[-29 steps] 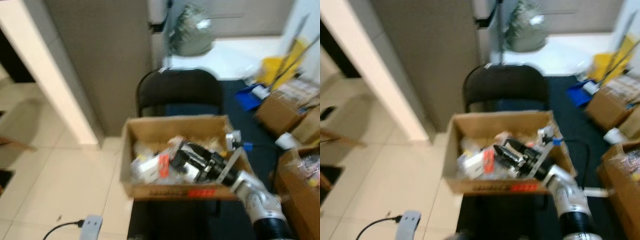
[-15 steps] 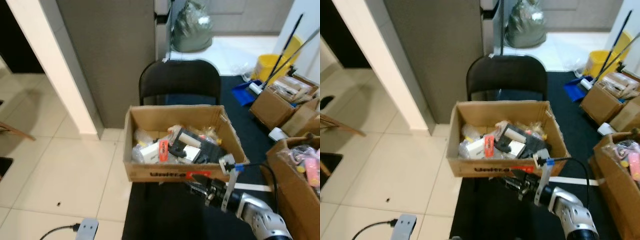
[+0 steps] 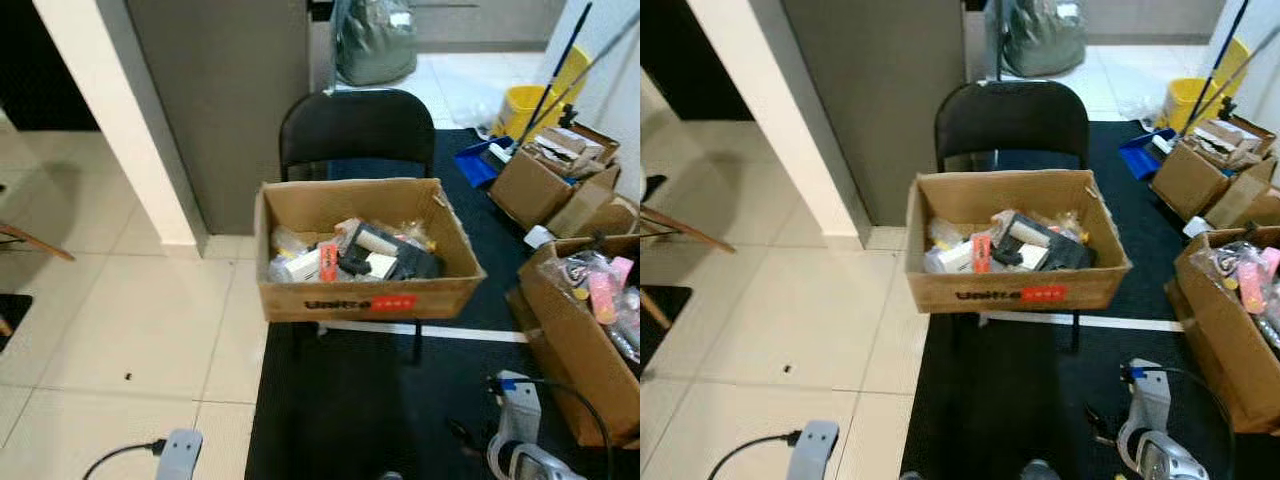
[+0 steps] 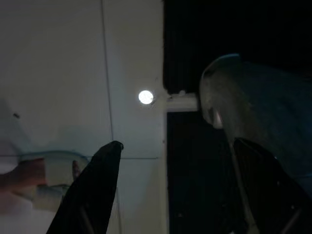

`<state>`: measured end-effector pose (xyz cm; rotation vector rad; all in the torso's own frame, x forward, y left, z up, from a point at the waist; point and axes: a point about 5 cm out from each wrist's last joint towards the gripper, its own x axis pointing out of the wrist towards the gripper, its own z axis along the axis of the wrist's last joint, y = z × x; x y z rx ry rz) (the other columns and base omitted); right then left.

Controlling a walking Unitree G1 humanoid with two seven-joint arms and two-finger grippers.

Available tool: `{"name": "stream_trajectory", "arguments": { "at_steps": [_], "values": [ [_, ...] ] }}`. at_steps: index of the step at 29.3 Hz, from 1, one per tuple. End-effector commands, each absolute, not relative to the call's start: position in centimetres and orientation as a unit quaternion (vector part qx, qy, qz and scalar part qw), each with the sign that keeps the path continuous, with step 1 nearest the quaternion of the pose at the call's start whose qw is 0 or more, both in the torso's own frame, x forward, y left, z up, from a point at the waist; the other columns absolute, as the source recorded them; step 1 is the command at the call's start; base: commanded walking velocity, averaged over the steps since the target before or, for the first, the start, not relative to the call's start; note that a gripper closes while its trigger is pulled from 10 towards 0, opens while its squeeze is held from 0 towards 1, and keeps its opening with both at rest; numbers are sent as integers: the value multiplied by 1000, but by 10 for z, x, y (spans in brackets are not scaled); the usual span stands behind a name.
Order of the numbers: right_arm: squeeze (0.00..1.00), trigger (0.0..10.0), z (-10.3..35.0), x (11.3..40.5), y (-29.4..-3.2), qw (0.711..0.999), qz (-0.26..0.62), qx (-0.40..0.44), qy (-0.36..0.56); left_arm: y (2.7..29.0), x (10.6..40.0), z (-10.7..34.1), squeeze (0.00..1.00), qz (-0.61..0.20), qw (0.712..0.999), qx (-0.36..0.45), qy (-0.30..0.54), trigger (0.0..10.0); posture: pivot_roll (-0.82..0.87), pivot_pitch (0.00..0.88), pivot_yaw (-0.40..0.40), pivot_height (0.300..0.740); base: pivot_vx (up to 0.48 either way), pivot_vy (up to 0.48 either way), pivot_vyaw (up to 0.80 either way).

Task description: Picking trash to rubbish bin

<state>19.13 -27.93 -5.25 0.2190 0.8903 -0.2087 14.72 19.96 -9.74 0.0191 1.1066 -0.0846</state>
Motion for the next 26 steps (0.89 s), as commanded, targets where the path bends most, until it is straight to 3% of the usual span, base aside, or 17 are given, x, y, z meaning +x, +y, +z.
{"name": "stream_trajectory", "arguments": {
  "at_steps": [1,6,26],
  "values": [
    [0,10000,-64,171,-280,871,-137,112,458,199,138,-101,0,-40,841,3,539,10000,-17,96,74,740,-304,0,-719],
    [0,10000,-83,139,-272,839,-192,129,493,203,137,-101,0,-39,841,6,540,10000,-14,97,74,740,-303,0,-728],
    [0,10000,-94,120,-260,818,-177,77,542,200,143,-99,0,-44,845,8,533,10000,-30,81,73,740,-44,0,-733]
  ]
}}
